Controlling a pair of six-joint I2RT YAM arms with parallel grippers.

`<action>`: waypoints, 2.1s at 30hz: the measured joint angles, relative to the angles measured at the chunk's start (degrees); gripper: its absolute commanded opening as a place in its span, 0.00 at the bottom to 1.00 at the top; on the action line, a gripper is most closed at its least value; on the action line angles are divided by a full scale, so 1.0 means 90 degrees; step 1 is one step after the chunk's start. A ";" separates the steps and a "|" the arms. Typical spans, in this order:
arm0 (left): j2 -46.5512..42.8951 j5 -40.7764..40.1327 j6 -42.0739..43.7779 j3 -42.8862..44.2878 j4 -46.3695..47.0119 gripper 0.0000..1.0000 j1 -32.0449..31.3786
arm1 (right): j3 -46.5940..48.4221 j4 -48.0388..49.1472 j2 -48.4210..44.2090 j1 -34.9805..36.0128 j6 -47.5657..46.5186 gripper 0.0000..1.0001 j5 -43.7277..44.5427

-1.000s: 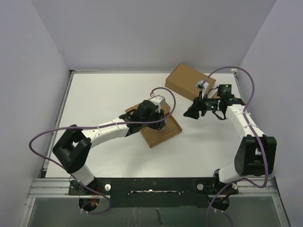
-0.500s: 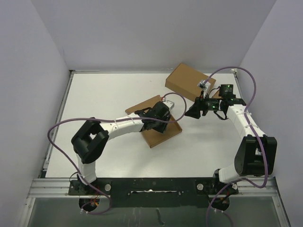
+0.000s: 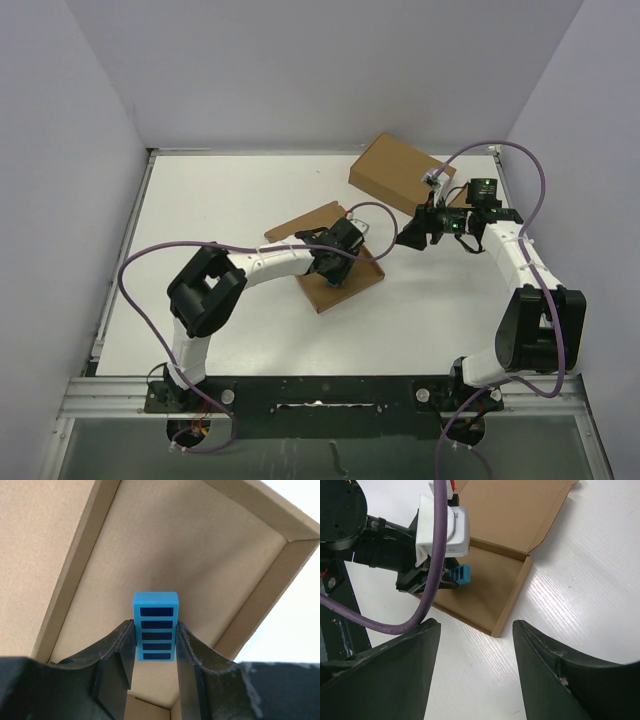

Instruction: Fold the paper box

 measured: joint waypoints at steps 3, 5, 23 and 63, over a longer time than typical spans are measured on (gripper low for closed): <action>0.0015 -0.0095 0.0002 0.0000 -0.0107 0.33 0.0000 | 0.0000 0.0000 0.0000 -0.0032 0.0000 0.61 -0.0002; 0.0015 -0.0158 0.0002 0.0005 -0.0121 0.37 0.0000 | 0.0000 0.0000 0.0000 -0.0032 0.0000 0.61 -0.0005; -0.0714 -0.0425 0.0015 -0.0806 0.0449 0.46 0.0000 | 0.0000 0.0000 0.0000 -0.0075 0.0000 0.61 -0.0051; -0.1809 0.3045 -0.4238 -0.3381 0.3704 0.46 0.4571 | -0.0002 0.0041 0.0000 -0.0112 0.0019 0.61 -0.0124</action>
